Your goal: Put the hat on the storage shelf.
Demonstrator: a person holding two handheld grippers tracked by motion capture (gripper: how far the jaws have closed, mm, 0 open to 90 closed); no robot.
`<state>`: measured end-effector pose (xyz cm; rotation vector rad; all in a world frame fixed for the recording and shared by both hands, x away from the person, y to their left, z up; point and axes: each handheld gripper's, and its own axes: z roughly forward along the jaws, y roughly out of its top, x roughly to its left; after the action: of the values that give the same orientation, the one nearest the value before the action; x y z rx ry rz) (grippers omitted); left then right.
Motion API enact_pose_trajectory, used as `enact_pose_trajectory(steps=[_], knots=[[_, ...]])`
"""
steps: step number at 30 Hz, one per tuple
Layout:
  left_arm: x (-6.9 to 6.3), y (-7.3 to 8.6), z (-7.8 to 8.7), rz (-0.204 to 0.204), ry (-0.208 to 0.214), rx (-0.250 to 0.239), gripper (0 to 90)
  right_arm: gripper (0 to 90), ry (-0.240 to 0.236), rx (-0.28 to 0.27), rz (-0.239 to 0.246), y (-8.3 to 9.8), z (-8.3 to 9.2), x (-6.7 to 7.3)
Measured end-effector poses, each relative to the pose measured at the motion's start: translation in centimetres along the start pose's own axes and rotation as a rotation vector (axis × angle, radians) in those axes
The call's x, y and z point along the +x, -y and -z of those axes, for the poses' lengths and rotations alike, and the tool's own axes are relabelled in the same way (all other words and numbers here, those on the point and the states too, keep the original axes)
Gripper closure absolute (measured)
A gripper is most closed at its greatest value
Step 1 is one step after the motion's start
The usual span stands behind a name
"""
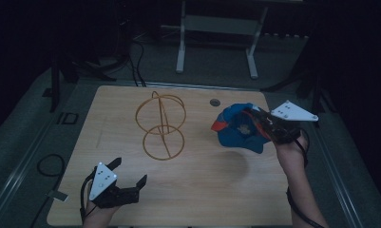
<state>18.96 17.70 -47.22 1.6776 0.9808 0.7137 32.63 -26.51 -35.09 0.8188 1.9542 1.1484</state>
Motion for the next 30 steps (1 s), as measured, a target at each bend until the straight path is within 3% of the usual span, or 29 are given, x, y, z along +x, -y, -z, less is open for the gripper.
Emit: enact_pose_trajectory(steps=[7,12,14,17,22,30], knots=[[-1.3,-4.0,-0.2,-0.028,0.038,-0.034,4.3,87.9,-0.039,-0.04,0.014,-0.7,1.5,1.1],[-2.2,-6.1,-0.8,-0.067,0.05,-0.046,4.3,87.8,-0.06,-0.057,0.022,-1.2,2.4,1.8],[-2.3,-6.5,-1.0,-0.065,0.056,-0.05,4.3,87.8,-0.06,-0.057,0.022,-1.2,2.4,1.8],[-3.2,-8.4,-2.0,-0.084,0.076,-0.043,4.3,87.9,-0.051,-0.06,0.044,-1.5,2.9,2.2],[-4.5,-10.7,-3.8,-0.118,0.114,-0.036,4.6,87.8,-0.058,-0.064,0.035,-1.6,3.1,2.2],[-6.9,-13.1,-7.1,-0.162,0.171,-0.027,5.7,87.8,-0.066,-0.067,0.037,-1.6,3.4,2.6]])
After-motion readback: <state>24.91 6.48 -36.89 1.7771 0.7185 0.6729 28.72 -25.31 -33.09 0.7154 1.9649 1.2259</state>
